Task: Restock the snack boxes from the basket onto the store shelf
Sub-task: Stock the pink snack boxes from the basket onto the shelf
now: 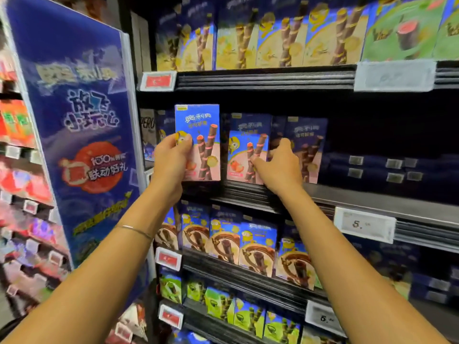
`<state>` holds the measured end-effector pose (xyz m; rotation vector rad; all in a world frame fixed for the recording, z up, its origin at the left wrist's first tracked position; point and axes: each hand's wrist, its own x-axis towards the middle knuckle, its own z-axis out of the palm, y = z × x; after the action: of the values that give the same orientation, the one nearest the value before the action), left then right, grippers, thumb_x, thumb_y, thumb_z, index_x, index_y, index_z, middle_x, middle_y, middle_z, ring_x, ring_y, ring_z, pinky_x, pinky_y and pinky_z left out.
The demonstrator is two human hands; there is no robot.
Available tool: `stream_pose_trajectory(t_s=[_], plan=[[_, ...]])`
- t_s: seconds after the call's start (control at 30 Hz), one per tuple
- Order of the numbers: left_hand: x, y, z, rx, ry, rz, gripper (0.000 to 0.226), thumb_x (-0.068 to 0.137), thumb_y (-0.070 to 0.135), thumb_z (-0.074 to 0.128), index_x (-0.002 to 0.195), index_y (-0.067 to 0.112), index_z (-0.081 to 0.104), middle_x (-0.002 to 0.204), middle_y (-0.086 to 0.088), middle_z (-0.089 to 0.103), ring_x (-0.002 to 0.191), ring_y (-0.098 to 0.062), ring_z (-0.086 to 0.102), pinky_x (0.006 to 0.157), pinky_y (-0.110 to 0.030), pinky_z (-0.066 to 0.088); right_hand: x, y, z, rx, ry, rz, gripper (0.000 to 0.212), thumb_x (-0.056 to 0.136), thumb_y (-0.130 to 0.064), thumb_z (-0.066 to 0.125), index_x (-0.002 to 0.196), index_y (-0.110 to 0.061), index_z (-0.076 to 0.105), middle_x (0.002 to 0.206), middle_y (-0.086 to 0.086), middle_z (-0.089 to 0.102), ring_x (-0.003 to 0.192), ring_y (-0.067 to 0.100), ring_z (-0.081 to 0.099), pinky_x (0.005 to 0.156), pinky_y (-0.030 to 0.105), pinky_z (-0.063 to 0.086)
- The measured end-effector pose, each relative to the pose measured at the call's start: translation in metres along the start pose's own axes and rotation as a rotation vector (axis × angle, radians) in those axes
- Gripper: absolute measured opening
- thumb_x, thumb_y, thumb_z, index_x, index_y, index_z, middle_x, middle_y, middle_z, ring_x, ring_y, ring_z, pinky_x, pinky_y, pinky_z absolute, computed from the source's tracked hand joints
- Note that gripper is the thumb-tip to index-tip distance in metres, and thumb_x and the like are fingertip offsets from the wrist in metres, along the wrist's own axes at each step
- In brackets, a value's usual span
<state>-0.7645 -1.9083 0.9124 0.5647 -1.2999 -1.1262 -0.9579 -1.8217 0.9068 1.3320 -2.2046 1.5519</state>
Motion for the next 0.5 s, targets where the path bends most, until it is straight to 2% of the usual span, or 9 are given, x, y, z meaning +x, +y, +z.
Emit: stream_pose_trajectory(t_s=[0.1,0.17,0.3,0.5], plan=[[0.011,-0.006,-0.001,-0.036,-0.023,0.015,0.026,0.105,0.018,0.057,0.08,0.024,0.061,0.073,0.01,0.067,0.059,-0.004,0.06,0.049,-0.022,0.046,0.004,-0.006,0.012,-0.091,0.043,-0.022,0.046,0.089,-0.043,0.072,0.103,-0.021,0.034,0.117,0.014,0.063,0.102,0.041,0.062,0.072,0.042,0.045],[0.017,-0.009,-0.004,-0.05,-0.033,0.025,0.022,0.105,0.018,0.057,0.084,0.023,0.063,0.077,0.011,0.071,0.061,-0.002,0.065,0.049,-0.022,0.049,0.005,-0.009,0.019,-0.155,0.056,-0.051,0.045,0.09,-0.044,0.071,0.107,-0.018,0.038,0.12,0.016,0.059,0.106,0.042,0.06,0.072,0.042,0.042],[0.027,-0.013,-0.014,-0.063,-0.074,0.015,0.017,0.106,0.02,0.056,0.093,0.017,0.065,0.087,0.004,0.076,0.071,-0.011,0.074,0.054,-0.027,0.056,0.007,-0.014,0.032,-0.224,0.091,-0.063,0.046,0.092,-0.044,0.069,0.115,-0.012,0.046,0.121,0.016,0.055,0.106,0.042,0.058,0.072,0.041,0.036],[0.035,-0.018,-0.019,-0.064,-0.1,0.008,0.017,0.107,0.02,0.055,0.094,0.016,0.065,0.089,0.001,0.075,0.071,-0.013,0.071,0.053,-0.027,0.053,0.008,-0.02,0.048,-0.213,0.139,-0.045,0.049,0.091,-0.042,0.071,0.118,-0.01,0.046,0.122,0.016,0.055,0.105,0.04,0.059,0.071,0.039,0.037]])
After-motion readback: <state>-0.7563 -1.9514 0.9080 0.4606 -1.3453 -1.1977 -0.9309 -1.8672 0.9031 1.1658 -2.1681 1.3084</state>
